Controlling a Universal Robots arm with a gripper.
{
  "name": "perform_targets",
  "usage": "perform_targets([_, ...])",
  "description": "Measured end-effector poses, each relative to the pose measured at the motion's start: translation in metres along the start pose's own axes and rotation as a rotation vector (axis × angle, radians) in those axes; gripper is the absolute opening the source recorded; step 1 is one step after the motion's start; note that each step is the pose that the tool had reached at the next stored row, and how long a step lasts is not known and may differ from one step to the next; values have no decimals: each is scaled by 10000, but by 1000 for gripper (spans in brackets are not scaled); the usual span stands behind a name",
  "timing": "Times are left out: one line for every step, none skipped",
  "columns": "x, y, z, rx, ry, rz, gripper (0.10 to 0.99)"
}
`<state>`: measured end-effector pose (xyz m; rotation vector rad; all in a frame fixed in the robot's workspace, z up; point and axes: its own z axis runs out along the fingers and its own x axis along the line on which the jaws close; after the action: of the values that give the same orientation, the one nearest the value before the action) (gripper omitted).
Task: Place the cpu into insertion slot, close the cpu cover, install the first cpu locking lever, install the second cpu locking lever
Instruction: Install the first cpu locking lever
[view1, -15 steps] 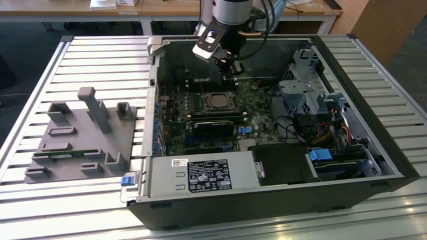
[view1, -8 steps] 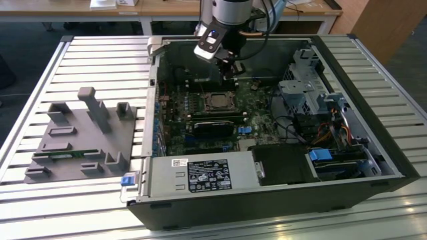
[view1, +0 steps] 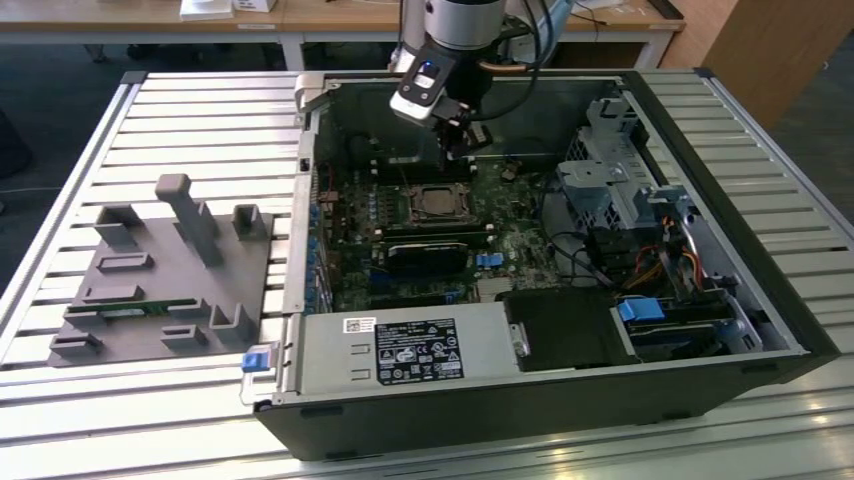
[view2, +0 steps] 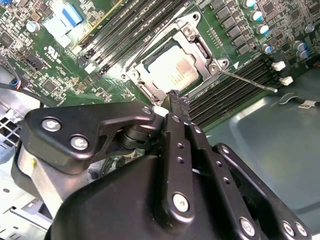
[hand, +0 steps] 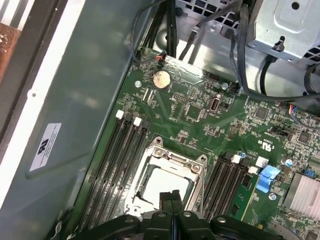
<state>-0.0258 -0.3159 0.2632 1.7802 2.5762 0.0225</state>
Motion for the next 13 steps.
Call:
perform_targets([0, 0, 0, 0, 1, -42, 106])
perform_targets([0, 0, 0, 0, 1, -85, 106])
perform_targets([0, 0, 0, 0, 2, -127, 106])
perform_targets([0, 0, 0, 0, 3, -170, 106])
perform_targets([0, 0, 0, 0, 4, -217, 106])
perform_targets([0, 0, 0, 1, 4, -263, 106])
perform_targets([0, 0, 0, 0, 5, -311, 106])
perform_targets([0, 0, 0, 1, 6, -360, 106])
perform_targets([0, 0, 0, 0, 7, -408, 106])
perform_targets([0, 0, 0, 0, 8, -458, 106])
perform_targets([0, 0, 0, 0, 9, -511, 106])
perform_targets([0, 0, 0, 0, 10, -569, 106])
perform_targets([0, 0, 0, 0, 11, -636, 106])
